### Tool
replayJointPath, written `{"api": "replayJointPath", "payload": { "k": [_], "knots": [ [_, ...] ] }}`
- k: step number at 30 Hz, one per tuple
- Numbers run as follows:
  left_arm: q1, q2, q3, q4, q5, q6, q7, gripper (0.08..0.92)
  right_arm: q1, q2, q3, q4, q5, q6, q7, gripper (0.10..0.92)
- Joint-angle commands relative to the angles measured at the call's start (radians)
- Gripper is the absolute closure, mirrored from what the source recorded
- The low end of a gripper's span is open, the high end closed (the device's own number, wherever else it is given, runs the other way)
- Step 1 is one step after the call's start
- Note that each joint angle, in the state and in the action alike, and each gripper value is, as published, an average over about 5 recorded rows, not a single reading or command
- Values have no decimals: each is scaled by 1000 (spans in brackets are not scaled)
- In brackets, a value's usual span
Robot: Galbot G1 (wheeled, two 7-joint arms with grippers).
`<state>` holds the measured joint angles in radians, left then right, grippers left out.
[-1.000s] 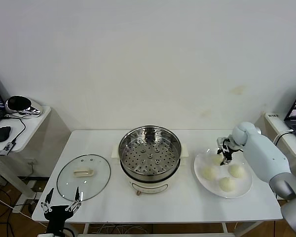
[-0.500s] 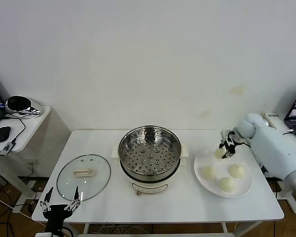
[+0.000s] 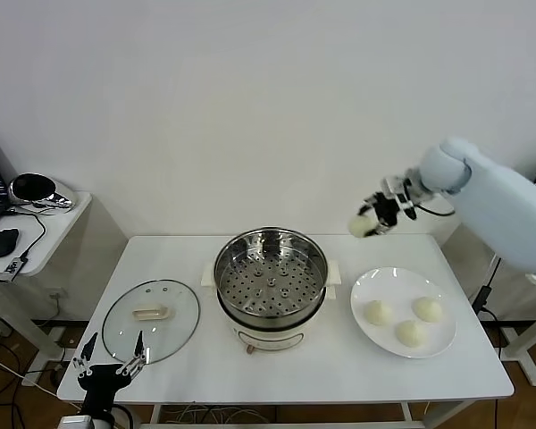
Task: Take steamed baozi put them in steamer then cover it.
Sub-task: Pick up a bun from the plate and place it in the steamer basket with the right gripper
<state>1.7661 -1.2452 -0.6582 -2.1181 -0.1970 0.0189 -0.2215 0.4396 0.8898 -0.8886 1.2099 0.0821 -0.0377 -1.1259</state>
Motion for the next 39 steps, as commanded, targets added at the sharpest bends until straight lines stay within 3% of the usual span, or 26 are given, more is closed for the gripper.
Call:
{"api": "replayJointPath", "payload": {
  "k": [1, 8, 22, 39],
  "knots": [
    [-14, 3, -7, 6, -15, -1, -1, 177, 174, 216, -233, 32, 150, 53, 29, 465],
    [-24, -3, -19, 4, -17, 4, 1, 177, 119, 342, -338, -28, -6, 214, 73, 465],
    [-16, -12, -40, 0, -19, 4, 4, 177, 19, 430, -342, -222, -336, 525, 150, 457],
    [-20, -13, -37, -6, -17, 5, 7, 177, -39, 478, -305, -336, -435, 652, 226, 446]
  ]
}}
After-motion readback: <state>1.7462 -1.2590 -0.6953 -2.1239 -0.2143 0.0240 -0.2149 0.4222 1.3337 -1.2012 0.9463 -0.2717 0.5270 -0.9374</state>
